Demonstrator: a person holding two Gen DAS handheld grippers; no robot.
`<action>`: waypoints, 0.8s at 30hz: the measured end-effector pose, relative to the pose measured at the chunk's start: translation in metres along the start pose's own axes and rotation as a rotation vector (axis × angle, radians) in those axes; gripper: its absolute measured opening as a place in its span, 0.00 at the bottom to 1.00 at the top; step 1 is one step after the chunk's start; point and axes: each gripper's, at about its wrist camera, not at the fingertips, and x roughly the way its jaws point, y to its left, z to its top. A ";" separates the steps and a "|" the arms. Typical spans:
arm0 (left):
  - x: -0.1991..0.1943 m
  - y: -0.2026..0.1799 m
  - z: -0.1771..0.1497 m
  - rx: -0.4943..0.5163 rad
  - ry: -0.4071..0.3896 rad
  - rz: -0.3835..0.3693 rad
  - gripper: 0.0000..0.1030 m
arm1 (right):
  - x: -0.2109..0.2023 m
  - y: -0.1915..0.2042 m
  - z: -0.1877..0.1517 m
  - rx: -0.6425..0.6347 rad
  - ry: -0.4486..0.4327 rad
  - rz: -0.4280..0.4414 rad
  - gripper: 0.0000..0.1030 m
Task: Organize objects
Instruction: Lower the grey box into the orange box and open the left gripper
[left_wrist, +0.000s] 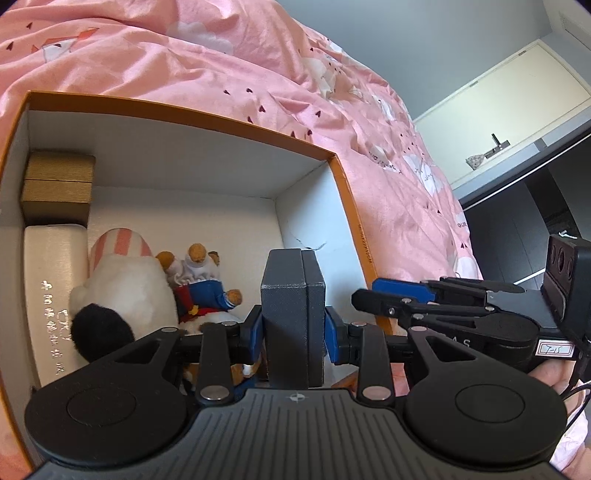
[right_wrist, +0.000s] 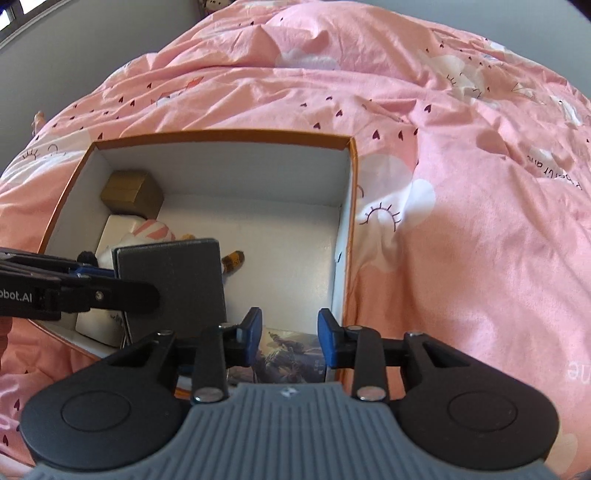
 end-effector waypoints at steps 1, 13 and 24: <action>0.005 -0.002 0.002 -0.006 0.025 -0.018 0.36 | -0.004 -0.002 0.001 0.006 -0.023 -0.003 0.34; 0.067 0.000 0.017 -0.101 0.225 -0.100 0.36 | -0.010 -0.032 -0.001 0.097 -0.096 -0.011 0.34; 0.100 -0.006 0.019 -0.125 0.289 -0.043 0.40 | 0.000 -0.040 -0.006 0.113 -0.089 0.006 0.34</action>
